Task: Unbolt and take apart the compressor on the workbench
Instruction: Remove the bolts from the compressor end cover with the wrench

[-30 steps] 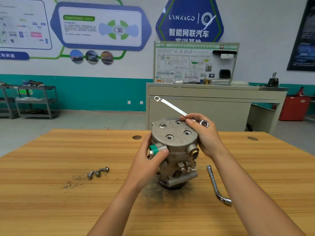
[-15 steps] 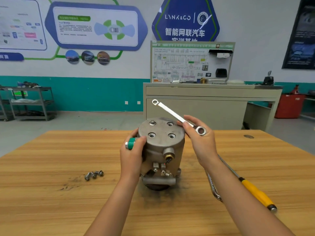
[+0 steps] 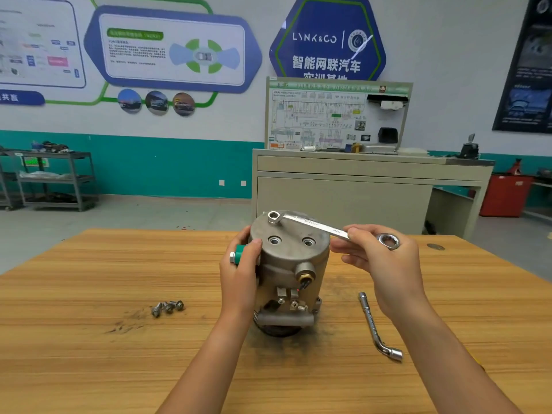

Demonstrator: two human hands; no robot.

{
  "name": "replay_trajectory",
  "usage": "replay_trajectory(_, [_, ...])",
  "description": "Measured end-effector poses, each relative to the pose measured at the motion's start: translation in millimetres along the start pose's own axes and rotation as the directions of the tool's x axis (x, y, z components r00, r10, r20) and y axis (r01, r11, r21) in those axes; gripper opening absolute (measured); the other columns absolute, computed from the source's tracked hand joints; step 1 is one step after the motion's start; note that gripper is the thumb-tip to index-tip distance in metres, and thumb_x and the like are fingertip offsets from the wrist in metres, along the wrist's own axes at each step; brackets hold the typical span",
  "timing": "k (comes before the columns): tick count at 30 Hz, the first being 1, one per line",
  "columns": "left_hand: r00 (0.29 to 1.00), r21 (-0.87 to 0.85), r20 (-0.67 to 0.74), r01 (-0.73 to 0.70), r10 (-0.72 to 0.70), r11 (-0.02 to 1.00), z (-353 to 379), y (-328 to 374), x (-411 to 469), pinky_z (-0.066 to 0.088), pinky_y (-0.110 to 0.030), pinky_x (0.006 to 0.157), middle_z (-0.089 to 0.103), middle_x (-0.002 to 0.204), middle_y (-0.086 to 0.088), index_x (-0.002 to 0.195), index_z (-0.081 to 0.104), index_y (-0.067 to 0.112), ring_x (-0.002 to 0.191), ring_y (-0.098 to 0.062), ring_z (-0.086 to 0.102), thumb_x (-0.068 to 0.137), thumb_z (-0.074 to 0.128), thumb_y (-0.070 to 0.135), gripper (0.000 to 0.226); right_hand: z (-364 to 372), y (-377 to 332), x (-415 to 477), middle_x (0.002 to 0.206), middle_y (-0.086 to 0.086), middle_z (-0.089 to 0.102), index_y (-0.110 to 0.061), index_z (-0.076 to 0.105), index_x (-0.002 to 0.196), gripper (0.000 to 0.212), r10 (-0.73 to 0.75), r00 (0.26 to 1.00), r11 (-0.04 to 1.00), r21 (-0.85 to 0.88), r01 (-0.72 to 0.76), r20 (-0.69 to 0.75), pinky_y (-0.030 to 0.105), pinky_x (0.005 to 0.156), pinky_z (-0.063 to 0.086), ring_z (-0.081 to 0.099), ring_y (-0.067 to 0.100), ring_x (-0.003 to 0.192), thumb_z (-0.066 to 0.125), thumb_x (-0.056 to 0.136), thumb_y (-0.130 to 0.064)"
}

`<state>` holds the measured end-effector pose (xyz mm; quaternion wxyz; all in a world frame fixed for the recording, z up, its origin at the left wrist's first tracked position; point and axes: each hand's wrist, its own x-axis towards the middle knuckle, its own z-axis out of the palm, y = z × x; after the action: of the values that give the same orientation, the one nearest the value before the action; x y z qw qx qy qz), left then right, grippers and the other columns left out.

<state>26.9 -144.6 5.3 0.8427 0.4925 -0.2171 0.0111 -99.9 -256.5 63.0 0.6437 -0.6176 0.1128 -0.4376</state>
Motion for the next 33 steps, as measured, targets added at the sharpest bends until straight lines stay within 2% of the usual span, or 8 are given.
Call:
replay_trajectory(3, [1.000,0.005,0.002,-0.009,0.009,1.000,2.6,0.1,-1.5,0.047,-0.009,0.060,0.063,0.106,0.005,0.121,0.058,0.019,0.082,0.011,0.062,0.094,0.050,0.019,0.029,3.6,-5.1,1.8,0.061,0.008,0.070,-0.007,0.064,0.076,0.013,0.002,1.000,1.000,-0.019,-0.002,-0.030,0.019,0.052,0.054,0.069,0.015,0.061,0.057,0.086,-0.002])
replay_trajectory(6, [1.000,0.033,0.003,-0.010,0.010,0.999,5.6,-0.2,-4.5,0.049,-0.011,0.064,0.061,0.113,0.004,0.115,0.057,0.031,0.093,0.000,0.062,0.093,0.052,0.023,0.024,2.6,-6.2,-3.2,0.060,0.007,0.069,-0.008,0.064,0.075,0.013,-0.003,0.999,0.998,-0.069,0.001,-0.036,0.021,0.051,0.053,0.068,0.016,0.057,0.058,0.085,-0.004])
replay_trajectory(11, [0.998,0.146,0.045,-0.049,0.043,0.988,8.6,3.4,-4.6,0.048,-0.038,0.096,0.052,0.117,0.018,0.129,0.046,0.040,0.115,-0.008,0.052,0.086,0.055,0.041,0.045,-1.1,8.2,-22.9,0.044,0.006,0.057,-0.009,0.065,0.071,0.015,-0.035,0.997,0.984,-0.179,0.022,-0.068,0.023,0.044,0.046,0.053,0.014,0.040,0.060,0.085,-0.008])
replay_trajectory(15, [0.996,0.170,0.065,-0.066,0.056,0.983,8.8,3.6,-2.9,0.050,-0.025,0.083,0.050,0.116,0.020,0.134,0.042,0.040,0.112,-0.005,0.051,0.090,0.056,0.031,0.048,0.5,8.6,-24.6,0.041,0.001,0.046,-0.013,0.065,0.066,0.017,-0.064,0.991,0.974,-0.224,0.037,-0.114,0.019,0.035,0.036,0.042,0.007,0.034,0.062,0.083,-0.011])
replay_trajectory(19, [0.998,0.105,0.038,-0.053,0.049,0.993,7.8,2.9,-2.4,0.049,-0.013,0.068,0.058,0.109,0.024,0.116,0.055,0.040,0.096,0.010,0.057,0.091,0.052,0.010,0.039,3.4,5.2,-25.2,0.036,-0.006,0.039,-0.013,0.065,0.065,0.019,-0.102,0.992,0.953,-0.295,0.075,-0.078,0.019,0.036,0.030,0.035,0.005,0.034,0.061,0.083,-0.011])
replay_trajectory(22, [0.999,0.097,0.015,-0.052,0.050,0.994,8.2,3.2,-7.3,0.051,-0.019,0.071,0.060,0.101,0.034,0.117,0.057,0.039,0.091,0.015,0.057,0.084,0.057,0.015,0.041,1.7,-7.6,-14.6,0.036,-0.002,0.037,-0.009,0.066,0.066,0.017,-0.057,0.998,0.946,-0.320,0.044,-0.031,0.019,0.035,0.028,0.032,0.007,0.033,0.062,0.083,-0.011])
replay_trajectory(27, [0.995,0.088,-0.009,-0.101,0.102,0.991,11.4,-1.2,-15.9,0.052,-0.022,0.086,0.053,0.121,0.027,0.132,0.052,0.029,0.112,0.006,0.052,0.071,0.053,0.029,0.060,-3.8,-14.3,-3.3,0.035,0.001,0.038,-0.003,0.065,0.077,0.011,0.092,0.995,0.957,-0.273,-0.099,-0.039,0.017,0.033,0.029,0.032,0.007,0.031,0.060,0.084,-0.010])
replay_trajectory(33, [0.996,0.082,-0.025,-0.089,0.091,0.993,11.2,-0.9,-12.4,0.051,-0.025,0.089,0.055,0.127,0.017,0.130,0.054,0.026,0.110,0.007,0.053,0.070,0.053,0.029,0.060,0.9,-6.2,-11.6,0.035,-0.001,0.042,-0.003,0.064,0.077,0.011,0.097,0.991,0.971,-0.210,-0.115,-0.094,0.016,0.033,0.033,0.037,0.005,0.032,0.058,0.085,-0.008])
